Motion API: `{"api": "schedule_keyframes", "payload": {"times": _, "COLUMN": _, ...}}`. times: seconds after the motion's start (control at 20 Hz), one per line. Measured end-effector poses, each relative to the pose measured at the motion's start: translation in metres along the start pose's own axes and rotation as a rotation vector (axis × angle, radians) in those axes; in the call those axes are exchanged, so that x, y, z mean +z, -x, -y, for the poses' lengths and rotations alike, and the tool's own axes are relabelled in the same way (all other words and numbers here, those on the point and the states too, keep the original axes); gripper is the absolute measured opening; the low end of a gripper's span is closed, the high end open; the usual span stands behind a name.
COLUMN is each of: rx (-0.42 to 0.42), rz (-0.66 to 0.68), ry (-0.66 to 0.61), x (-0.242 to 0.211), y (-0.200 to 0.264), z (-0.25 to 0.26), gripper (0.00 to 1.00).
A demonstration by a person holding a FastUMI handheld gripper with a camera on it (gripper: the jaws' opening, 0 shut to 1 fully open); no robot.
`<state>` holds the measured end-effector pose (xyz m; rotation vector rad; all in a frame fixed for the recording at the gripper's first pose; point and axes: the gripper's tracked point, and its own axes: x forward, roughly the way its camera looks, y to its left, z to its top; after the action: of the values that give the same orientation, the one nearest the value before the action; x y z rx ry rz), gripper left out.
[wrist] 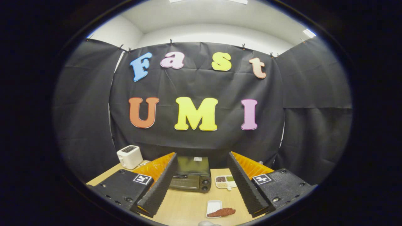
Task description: Open the toaster oven, put the food inside, and close the toaster oven door.
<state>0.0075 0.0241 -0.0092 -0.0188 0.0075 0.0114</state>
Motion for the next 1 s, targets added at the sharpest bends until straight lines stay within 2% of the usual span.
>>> {"api": "schedule_keyframes", "payload": {"times": 0.4, "rx": 0.034, "rz": -0.007, "ry": 0.022, "x": -0.028, "y": -0.040, "z": -0.046, "gripper": 1.00}}
{"api": "schedule_keyframes", "payload": {"times": 0.65, "rx": 0.072, "rz": -0.047, "ry": 0.003, "x": -0.071, "y": -0.088, "z": -0.088, "gripper": 1.00}}
{"api": "schedule_keyframes", "payload": {"times": 1.0, "rx": 0.072, "rz": -0.123, "ry": -0.020, "x": -0.135, "y": -0.166, "z": -0.122, "gripper": 1.00}}
